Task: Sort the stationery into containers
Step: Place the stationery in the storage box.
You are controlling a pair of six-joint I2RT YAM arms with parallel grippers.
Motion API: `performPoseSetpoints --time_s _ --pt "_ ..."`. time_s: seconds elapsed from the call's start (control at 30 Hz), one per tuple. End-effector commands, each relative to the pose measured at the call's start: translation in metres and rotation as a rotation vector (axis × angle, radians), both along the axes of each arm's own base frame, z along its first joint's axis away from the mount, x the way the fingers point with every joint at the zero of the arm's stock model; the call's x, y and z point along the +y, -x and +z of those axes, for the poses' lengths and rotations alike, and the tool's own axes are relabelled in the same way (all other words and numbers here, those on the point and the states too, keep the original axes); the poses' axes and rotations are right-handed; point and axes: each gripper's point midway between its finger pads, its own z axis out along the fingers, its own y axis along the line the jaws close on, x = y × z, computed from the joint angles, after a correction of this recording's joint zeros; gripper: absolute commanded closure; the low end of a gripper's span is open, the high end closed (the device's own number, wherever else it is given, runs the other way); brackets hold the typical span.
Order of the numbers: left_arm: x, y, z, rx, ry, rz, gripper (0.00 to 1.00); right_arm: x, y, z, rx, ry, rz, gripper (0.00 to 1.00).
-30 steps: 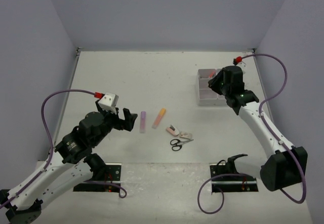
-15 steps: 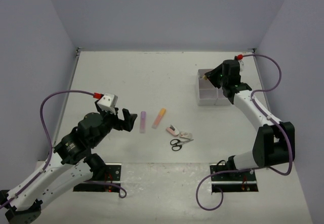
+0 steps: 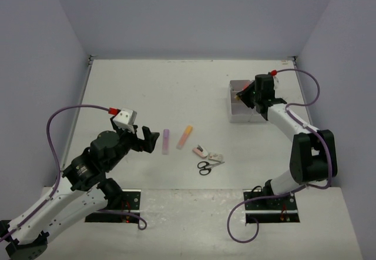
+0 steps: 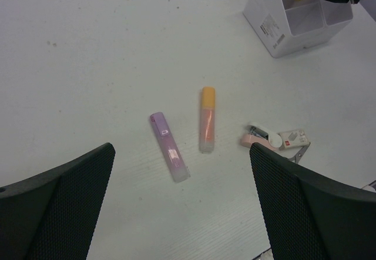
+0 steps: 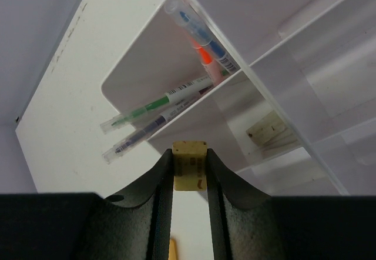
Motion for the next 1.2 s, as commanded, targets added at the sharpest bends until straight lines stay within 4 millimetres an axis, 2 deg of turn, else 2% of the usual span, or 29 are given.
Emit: performPoseSetpoints --time_s 0.0,0.07,0.23,0.33,0.43,0.5,0.57,0.6,0.67,0.73,0.8,0.83,0.93,0.97,1.07,1.13,1.17 --pt "-0.002 -0.002 0.004 -0.024 -0.003 -0.007 0.00 -0.009 -0.006 0.002 -0.032 0.026 -0.024 0.77" --pt "-0.002 -0.002 0.003 -0.021 -0.005 -0.006 0.00 -0.009 -0.007 0.003 -0.032 0.024 -0.021 0.69" --pt "-0.002 -0.002 0.003 -0.021 -0.006 -0.008 0.00 -0.009 -0.008 0.006 -0.039 0.023 -0.014 0.60" --pt "-0.002 -0.003 0.002 -0.020 -0.007 -0.006 0.00 -0.010 -0.010 0.011 -0.040 0.031 -0.005 0.51" --pt "-0.002 -0.003 0.002 -0.020 -0.007 -0.006 0.00 -0.010 -0.007 0.017 -0.036 0.040 0.006 0.36" --pt "-0.002 -0.003 0.002 -0.019 -0.008 -0.006 0.00 -0.009 -0.003 0.029 -0.060 0.047 0.025 0.15" --pt "-0.002 -0.003 0.002 -0.018 -0.008 -0.006 0.00 -0.006 0.003 0.045 -0.099 0.056 0.055 0.01" --pt "-0.002 -0.003 0.002 -0.019 -0.008 -0.006 0.00 -0.004 0.006 0.052 -0.115 0.068 0.064 0.01" --pt "-0.001 -0.003 0.003 -0.021 -0.008 -0.001 0.00 -0.001 0.021 0.088 -0.210 0.117 0.098 0.01" --pt "0.000 -0.003 0.004 -0.024 -0.007 0.002 0.00 0.003 0.031 0.104 -0.249 0.175 0.129 0.01" --pt "0.000 -0.003 0.004 -0.025 -0.005 0.005 0.00 0.014 0.049 0.134 -0.337 0.243 0.205 0.01" --pt "0.000 -0.004 0.004 -0.025 -0.006 0.008 0.00 0.017 0.056 0.138 -0.348 0.273 0.227 0.01" --pt "0.001 -0.004 0.003 -0.022 -0.011 0.012 0.00 0.025 0.072 0.140 -0.348 0.341 0.289 0.01" --pt "0.001 -0.005 0.002 -0.018 -0.016 0.015 0.00 0.033 0.078 0.138 -0.353 0.328 0.354 0.01" --pt "0.002 -0.006 0.000 -0.012 -0.022 0.024 0.00 0.059 0.095 0.122 -0.346 0.276 0.538 0.01" --pt "0.002 -0.007 -0.003 -0.003 -0.031 0.031 0.00 0.061 0.104 0.105 -0.282 0.264 0.565 0.01" --pt "0.003 -0.009 -0.005 0.004 -0.037 0.040 0.00 0.056 0.107 0.097 -0.250 0.283 0.537 0.01"
